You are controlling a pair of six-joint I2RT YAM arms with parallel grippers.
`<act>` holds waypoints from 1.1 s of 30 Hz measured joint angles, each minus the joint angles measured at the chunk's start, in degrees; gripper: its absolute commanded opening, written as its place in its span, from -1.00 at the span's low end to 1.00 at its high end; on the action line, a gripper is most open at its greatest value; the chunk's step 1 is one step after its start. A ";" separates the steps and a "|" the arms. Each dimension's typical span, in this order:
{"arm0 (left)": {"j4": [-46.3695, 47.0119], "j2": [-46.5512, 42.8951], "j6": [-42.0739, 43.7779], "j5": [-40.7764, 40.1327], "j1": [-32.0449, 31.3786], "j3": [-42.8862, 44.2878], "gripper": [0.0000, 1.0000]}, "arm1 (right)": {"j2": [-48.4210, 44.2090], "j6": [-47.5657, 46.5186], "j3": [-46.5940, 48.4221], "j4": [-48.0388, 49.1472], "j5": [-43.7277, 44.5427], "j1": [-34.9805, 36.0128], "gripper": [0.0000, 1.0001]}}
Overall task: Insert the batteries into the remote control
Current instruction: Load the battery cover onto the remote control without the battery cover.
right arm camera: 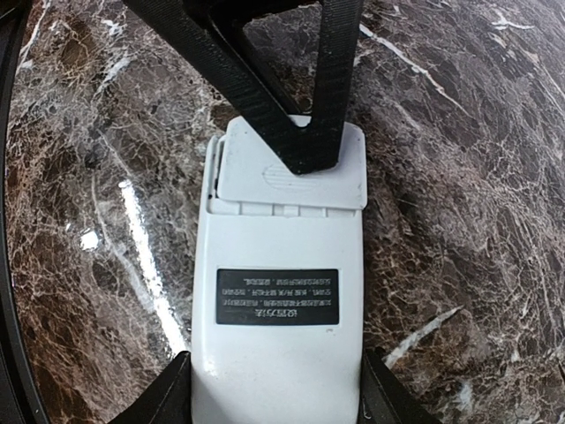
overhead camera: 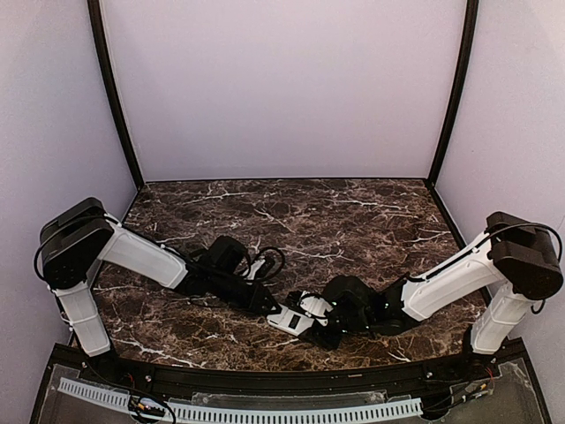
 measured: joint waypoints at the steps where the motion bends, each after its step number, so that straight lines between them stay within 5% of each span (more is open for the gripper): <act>1: 0.46 -0.13 -0.39 -0.28 -0.11 -0.33 -0.44 | 0.00 0.11 0.07 -0.09 0.04 0.02 -1.00; 28: 7.19 -2.38 -3.15 -2.08 -1.07 -5.46 -0.40 | 0.44 1.03 0.07 1.55 2.99 0.17 -1.00; 33: 6.51 -2.36 -2.60 -1.86 -1.07 -5.07 -0.27 | 0.44 -0.11 -0.09 1.90 3.28 0.17 -1.00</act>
